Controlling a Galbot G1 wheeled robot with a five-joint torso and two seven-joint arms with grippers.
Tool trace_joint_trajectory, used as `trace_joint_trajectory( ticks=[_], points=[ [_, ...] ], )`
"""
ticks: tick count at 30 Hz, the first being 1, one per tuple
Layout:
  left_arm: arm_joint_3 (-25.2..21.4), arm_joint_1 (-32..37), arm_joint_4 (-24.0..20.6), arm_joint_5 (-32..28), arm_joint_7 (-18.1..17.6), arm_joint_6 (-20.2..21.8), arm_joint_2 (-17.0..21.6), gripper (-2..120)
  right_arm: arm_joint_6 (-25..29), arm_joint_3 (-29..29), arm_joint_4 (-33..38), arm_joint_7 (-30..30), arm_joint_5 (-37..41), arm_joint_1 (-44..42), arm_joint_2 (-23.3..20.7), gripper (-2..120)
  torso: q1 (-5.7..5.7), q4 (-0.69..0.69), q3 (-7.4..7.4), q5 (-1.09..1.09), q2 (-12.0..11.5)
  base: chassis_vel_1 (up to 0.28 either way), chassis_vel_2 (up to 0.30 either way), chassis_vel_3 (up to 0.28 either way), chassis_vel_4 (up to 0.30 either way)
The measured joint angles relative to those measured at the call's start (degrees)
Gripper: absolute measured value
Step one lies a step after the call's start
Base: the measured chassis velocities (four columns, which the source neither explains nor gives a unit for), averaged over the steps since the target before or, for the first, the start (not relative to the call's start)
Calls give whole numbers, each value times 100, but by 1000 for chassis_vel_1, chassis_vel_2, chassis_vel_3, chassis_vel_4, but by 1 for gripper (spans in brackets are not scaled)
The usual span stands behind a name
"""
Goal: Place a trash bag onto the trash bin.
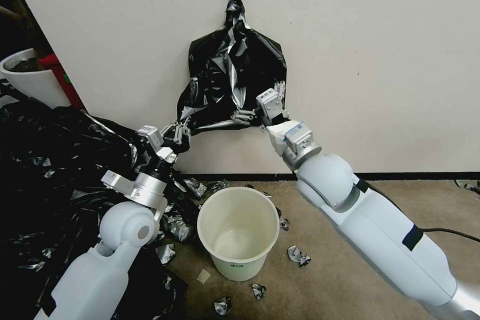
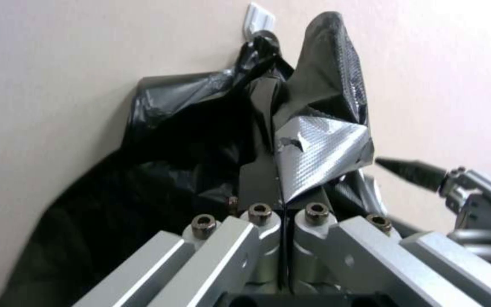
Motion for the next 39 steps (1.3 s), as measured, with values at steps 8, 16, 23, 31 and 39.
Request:
trace_joint_trajectory(
  ticks=[8, 16, 23, 31, 39],
  points=[
    [-31, -5, -71, -9, 3, -6, 42, 0, -450, -229, 90, -162, 652, 374, 19, 100, 0, 1, 0, 0, 0, 0, 0, 0, 0],
    [-30, 13, -117, -10, 6, -13, 46, 0, -870, -459, -151, 208, 1088, 774, 165, 99, 0, 1, 0, -1, 0, 0, 0, 0, 0],
    [-66, 55, -161, -10, 6, -16, 66, 0, -988, -478, -156, 320, 1287, 861, 158, 78, 0, 1, -1, -1, 0, 0, 0, 0, 0],
    [-101, 81, -177, -8, 6, -25, 77, 0, -953, -406, -58, 366, 1407, 748, 144, 44, 0, 1, -1, -1, 0, 0, 0, 0, 0],
    [-115, 89, -182, -6, 1, -32, 73, 0, -338, -232, 47, 400, 1399, 341, 98, 18, 0, 1, -1, -1, 0, 0, 0, 0, 0]
  ],
)
